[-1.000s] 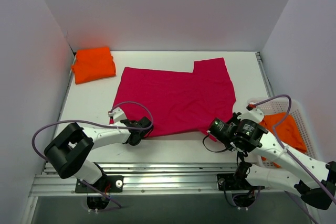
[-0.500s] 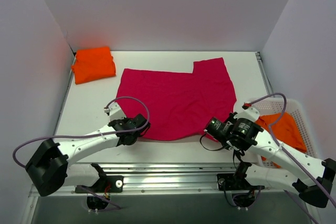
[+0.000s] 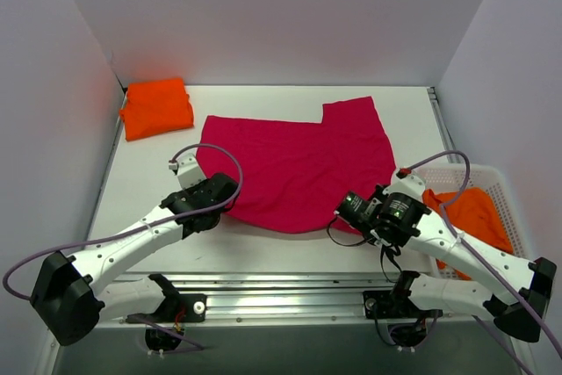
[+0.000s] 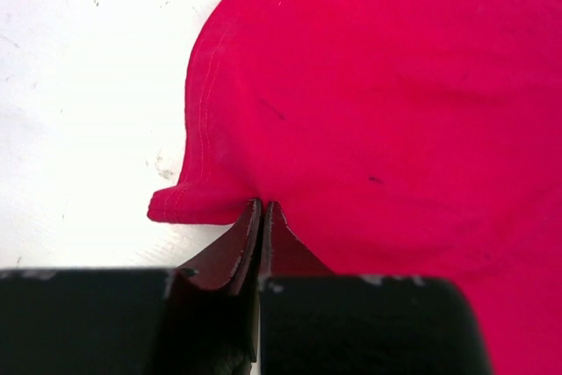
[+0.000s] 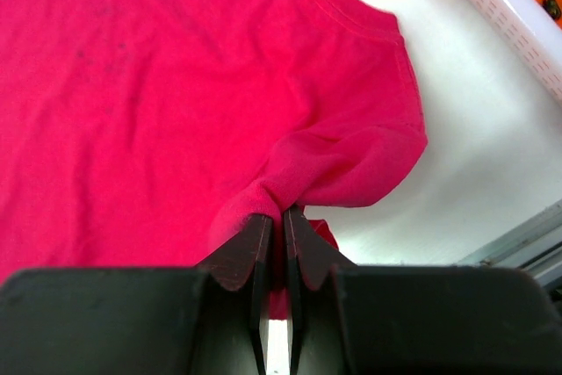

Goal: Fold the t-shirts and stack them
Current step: Fold the tshirt

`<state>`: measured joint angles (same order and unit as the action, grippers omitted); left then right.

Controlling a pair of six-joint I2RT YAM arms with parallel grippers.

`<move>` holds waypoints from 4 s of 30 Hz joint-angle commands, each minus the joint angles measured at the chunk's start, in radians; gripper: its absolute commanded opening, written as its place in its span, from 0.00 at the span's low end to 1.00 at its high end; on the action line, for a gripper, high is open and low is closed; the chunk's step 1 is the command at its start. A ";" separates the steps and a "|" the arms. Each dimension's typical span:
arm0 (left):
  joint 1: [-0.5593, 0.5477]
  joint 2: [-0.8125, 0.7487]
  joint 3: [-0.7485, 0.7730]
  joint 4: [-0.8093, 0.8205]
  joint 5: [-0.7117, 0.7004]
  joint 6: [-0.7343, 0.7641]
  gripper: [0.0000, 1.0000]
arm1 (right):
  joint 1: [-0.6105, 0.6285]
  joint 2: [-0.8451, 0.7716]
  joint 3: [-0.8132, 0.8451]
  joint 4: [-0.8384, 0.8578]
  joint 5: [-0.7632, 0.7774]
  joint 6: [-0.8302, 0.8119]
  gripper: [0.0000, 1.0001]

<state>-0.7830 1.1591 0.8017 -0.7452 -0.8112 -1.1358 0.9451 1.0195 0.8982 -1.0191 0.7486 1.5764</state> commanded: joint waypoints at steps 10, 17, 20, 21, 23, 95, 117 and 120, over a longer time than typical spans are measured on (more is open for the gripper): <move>0.221 0.088 0.174 0.263 0.199 0.313 0.02 | -0.160 0.223 0.166 0.066 0.117 -0.113 0.00; 0.277 0.258 0.280 0.314 0.288 0.369 0.02 | -0.299 0.436 0.237 0.203 0.072 -0.229 0.00; 0.304 0.326 0.310 0.342 0.319 0.390 0.02 | -0.350 0.511 0.277 0.234 0.061 -0.263 0.00; 0.312 0.355 0.315 0.358 0.328 0.396 0.02 | -0.359 0.530 0.287 0.235 0.063 -0.263 0.00; 0.335 0.385 0.335 0.372 0.360 0.416 0.02 | -0.380 0.577 0.323 0.234 0.061 -0.274 0.00; 0.389 0.514 0.027 0.574 0.242 0.159 0.76 | -0.534 0.551 0.035 0.565 -0.106 -0.476 0.86; 0.355 0.307 0.005 0.317 0.069 0.091 0.02 | -0.646 0.577 -0.005 0.637 -0.166 -0.561 0.83; 0.355 0.312 0.016 0.277 0.070 0.070 0.06 | -0.648 0.568 -0.005 0.631 -0.163 -0.561 0.83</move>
<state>-0.4286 1.4826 0.8108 -0.3939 -0.7078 -1.0317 0.3058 1.6173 0.9051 -0.3595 0.5667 1.0264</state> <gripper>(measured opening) 0.047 0.830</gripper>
